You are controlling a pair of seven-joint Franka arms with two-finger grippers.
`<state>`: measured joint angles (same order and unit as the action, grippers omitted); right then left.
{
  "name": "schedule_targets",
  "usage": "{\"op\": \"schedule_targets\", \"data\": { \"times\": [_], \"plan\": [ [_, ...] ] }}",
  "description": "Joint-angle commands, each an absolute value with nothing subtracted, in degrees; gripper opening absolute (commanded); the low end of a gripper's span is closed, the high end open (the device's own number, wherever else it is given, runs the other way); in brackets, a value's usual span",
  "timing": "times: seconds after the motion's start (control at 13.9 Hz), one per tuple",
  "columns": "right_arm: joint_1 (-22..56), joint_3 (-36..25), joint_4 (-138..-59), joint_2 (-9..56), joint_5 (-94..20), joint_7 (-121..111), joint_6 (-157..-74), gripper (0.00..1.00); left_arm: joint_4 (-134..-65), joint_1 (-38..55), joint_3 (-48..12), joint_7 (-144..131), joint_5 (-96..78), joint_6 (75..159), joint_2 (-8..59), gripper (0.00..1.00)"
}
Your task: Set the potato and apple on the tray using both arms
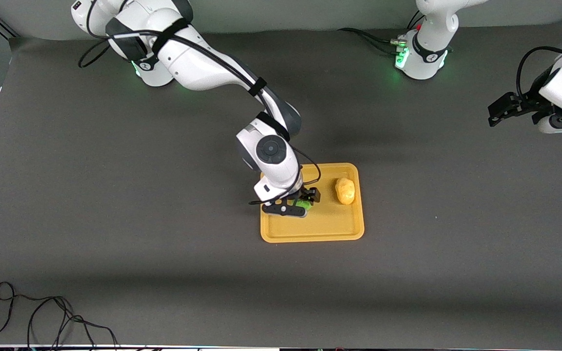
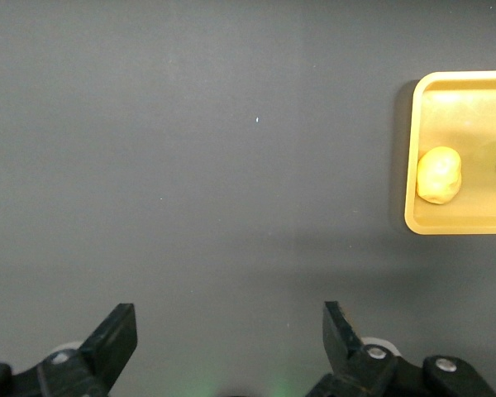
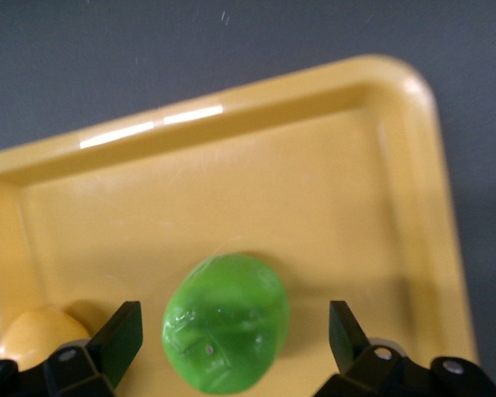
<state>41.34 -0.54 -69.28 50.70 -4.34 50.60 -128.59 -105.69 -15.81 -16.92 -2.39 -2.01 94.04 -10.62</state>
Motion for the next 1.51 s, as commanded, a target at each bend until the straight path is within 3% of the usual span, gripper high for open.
{"op": "schedule_targets", "data": {
  "times": [0.0, 0.43, 0.72, 0.93, 1.29, 1.44],
  "plan": [
    [37.4, -0.3, -77.1, 38.9, -3.3, 51.3, -123.7, 1.0, -105.1, -15.6, -16.7, -1.2, -2.6, 92.8, -11.3, 1.0],
    [33.4, -8.7, -97.7, 16.2, -3.9, 31.3, -123.1, 1.0, -104.2, -15.6, -16.8, -1.2, -2.9, 93.2, -9.8, 1.0],
    [32.1, -16.2, -98.6, 8.5, -4.0, 20.8, -111.3, 1.0, -103.8, -15.7, -16.7, -0.1, -2.8, 93.8, -9.2, 1.0],
    [22.4, -14.1, -97.7, 3.6, -2.7, 12.3, -105.2, 1.0, -103.7, -15.7, -16.7, -0.1, -2.8, 93.9, -8.9, 1.0],
    [1.7, 0.0, -93.8, 0.4, 1.8, 4.3, -98.1, 1.0, -103.8, -15.6, -16.8, -0.1, -2.8, 93.9, -8.4, 1.0],
    [-2.5, 3.2, -92.9, -0.5, 1.8, 4.4, -93.4, 1.0, -103.7, -15.6, -16.8, -0.1, -2.8, 94.1, -8.2, 1.0]
  ]
}}
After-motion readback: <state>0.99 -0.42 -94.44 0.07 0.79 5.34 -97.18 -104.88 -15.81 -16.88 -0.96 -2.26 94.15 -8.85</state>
